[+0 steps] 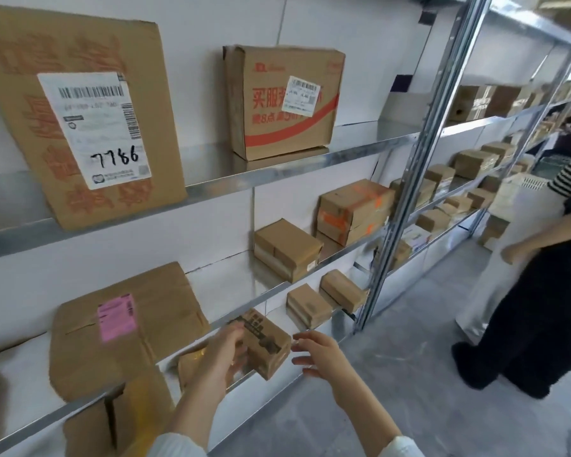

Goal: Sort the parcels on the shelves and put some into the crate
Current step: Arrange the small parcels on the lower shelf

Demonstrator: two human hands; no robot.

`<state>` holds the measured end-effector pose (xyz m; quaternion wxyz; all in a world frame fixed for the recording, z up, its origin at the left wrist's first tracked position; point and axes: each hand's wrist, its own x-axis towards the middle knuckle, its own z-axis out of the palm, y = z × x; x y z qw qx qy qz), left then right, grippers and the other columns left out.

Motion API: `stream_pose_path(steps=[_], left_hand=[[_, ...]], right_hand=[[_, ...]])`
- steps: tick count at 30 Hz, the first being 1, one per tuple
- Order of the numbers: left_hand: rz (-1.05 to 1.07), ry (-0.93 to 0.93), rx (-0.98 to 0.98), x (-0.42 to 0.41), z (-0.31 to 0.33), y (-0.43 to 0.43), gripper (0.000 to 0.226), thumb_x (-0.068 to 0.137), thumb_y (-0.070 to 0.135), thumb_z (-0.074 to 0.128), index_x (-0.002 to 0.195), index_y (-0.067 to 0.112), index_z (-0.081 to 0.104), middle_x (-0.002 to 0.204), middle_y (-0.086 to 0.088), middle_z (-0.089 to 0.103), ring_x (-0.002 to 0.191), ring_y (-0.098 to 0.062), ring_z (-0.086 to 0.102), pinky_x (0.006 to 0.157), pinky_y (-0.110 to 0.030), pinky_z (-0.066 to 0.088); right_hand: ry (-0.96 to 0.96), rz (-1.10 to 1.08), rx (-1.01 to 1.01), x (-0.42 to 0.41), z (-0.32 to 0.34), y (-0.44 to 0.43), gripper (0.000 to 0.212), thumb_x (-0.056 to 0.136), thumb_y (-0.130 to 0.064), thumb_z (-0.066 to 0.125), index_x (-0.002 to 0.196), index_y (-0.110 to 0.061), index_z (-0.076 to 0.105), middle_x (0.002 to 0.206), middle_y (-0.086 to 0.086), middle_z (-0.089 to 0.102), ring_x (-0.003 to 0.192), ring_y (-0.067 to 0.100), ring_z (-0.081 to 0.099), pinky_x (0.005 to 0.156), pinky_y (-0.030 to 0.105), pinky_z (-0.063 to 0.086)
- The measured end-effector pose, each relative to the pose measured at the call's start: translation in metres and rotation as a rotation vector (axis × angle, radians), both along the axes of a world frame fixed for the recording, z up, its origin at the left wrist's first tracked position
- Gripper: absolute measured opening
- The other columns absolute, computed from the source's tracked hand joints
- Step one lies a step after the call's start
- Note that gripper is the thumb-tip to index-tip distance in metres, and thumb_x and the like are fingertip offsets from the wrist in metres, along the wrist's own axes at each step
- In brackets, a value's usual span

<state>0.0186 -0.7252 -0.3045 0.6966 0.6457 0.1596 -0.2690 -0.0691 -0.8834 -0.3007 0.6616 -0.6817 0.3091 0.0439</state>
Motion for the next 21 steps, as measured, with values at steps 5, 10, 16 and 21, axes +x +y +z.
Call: stream_pose_path(steps=[5,10,16,21], left_hand=[[-0.021,-0.134,0.071,0.067,0.000,-0.047,0.017,0.098,0.019,0.046,0.110,0.015,0.058,0.083,-0.003,0.054,0.075,-0.020,0.054,0.067,-0.030,0.043],[-0.046,-0.154,0.088,0.108,-0.004,-0.085,0.020,0.099,0.021,0.048,0.116,0.019,0.057,0.122,-0.006,0.054,0.113,-0.028,0.055,0.105,-0.047,0.041],[0.024,-0.125,0.090,0.150,-0.012,-0.138,0.026,0.100,0.024,0.048,0.123,0.015,0.056,0.129,-0.007,0.054,0.117,-0.030,0.055,0.090,-0.040,0.046],[0.145,-0.060,0.130,0.157,-0.020,-0.179,0.028,0.097,0.032,0.051,0.121,0.018,0.056,0.137,-0.008,0.052,0.122,-0.031,0.052,0.100,-0.044,0.040]], right_hand=[[-0.033,-0.137,0.007,0.052,0.004,-0.066,0.020,0.097,-0.013,0.047,0.108,-0.014,0.063,0.092,0.002,0.067,0.076,0.016,0.063,0.061,0.021,0.045],[-0.047,-0.156,0.029,0.082,-0.001,-0.125,0.022,0.095,-0.013,0.048,0.108,-0.014,0.065,0.089,0.002,0.068,0.075,0.015,0.064,0.063,0.023,0.044],[-0.026,-0.085,0.067,0.119,-0.018,-0.200,0.022,0.097,-0.008,0.044,0.104,-0.013,0.064,0.091,0.006,0.066,0.072,0.017,0.061,0.056,0.019,0.045],[0.053,0.022,0.075,0.148,-0.036,-0.271,0.023,0.096,-0.008,0.043,0.102,-0.013,0.065,0.086,0.004,0.067,0.068,0.016,0.060,0.049,0.016,0.043]])
